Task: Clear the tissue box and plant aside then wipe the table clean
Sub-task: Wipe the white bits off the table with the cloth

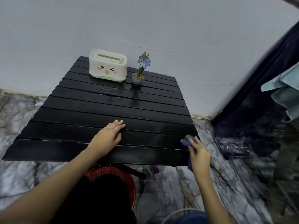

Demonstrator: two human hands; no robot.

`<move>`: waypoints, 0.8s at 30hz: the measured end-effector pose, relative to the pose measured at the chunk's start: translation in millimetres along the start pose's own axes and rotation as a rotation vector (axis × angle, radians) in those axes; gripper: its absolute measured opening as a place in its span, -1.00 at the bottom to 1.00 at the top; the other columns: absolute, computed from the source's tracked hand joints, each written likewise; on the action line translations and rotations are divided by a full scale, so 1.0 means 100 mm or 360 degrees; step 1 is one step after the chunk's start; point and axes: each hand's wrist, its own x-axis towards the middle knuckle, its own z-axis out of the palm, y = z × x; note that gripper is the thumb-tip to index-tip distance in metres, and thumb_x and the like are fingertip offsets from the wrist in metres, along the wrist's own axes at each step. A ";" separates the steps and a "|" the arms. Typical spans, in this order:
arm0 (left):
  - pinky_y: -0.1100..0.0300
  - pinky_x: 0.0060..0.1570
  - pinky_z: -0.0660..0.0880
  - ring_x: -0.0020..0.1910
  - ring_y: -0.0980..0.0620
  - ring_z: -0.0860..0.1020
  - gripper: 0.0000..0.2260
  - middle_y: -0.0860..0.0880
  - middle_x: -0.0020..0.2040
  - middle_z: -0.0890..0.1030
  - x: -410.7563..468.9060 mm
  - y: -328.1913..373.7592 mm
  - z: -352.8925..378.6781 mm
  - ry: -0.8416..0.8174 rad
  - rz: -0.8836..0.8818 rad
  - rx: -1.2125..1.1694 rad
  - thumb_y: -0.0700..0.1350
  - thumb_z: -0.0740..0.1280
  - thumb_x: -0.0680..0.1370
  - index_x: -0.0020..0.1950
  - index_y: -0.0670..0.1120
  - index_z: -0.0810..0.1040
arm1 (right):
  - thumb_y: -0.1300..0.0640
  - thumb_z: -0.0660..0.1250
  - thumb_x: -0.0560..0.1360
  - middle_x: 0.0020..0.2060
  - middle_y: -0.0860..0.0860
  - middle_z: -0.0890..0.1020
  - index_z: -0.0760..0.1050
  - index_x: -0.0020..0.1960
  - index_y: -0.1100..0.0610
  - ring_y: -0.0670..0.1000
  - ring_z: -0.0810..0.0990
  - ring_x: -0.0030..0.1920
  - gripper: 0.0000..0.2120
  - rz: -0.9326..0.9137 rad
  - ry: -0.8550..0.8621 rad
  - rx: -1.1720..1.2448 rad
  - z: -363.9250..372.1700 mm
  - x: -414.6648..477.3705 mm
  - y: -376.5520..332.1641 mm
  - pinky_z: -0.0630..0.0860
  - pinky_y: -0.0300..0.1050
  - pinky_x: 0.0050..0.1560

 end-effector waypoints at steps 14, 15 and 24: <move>0.23 0.45 0.01 0.49 0.04 0.15 -0.61 -0.03 0.48 0.25 -0.32 -0.37 -0.29 0.0022 -0.0025 0.0141 -0.13 0.14 0.57 0.41 -0.09 0.24 | 0.29 0.29 0.48 0.30 0.08 0.47 0.49 0.22 0.13 0.03 0.43 0.25 -0.69 -0.0671 -0.0494 0.0166 0.88 -0.25 -1.47 0.29 -0.24 0.27; 0.23 0.44 0.01 0.49 0.04 0.15 -0.61 -0.03 0.48 0.25 -0.33 -0.38 -0.29 0.0028 -0.0023 0.0137 -0.13 0.14 0.57 0.41 -0.09 0.24 | 0.30 0.31 0.46 0.29 0.08 0.48 0.50 0.20 0.13 0.01 0.44 0.23 -0.68 -0.0681 -0.0506 0.0158 0.78 -0.32 -1.33 0.27 -0.29 0.25; 0.20 0.46 0.04 0.48 0.03 0.19 -0.34 -0.04 0.47 0.27 -0.54 -0.65 -0.48 -0.0006 -0.0064 0.0204 0.15 -0.18 0.40 0.41 -0.10 0.25 | 0.30 0.27 0.48 0.30 0.18 0.47 0.51 0.20 0.16 0.22 0.45 0.23 -0.71 -0.0213 -0.0263 0.0046 0.88 0.38 -1.27 0.35 0.04 0.27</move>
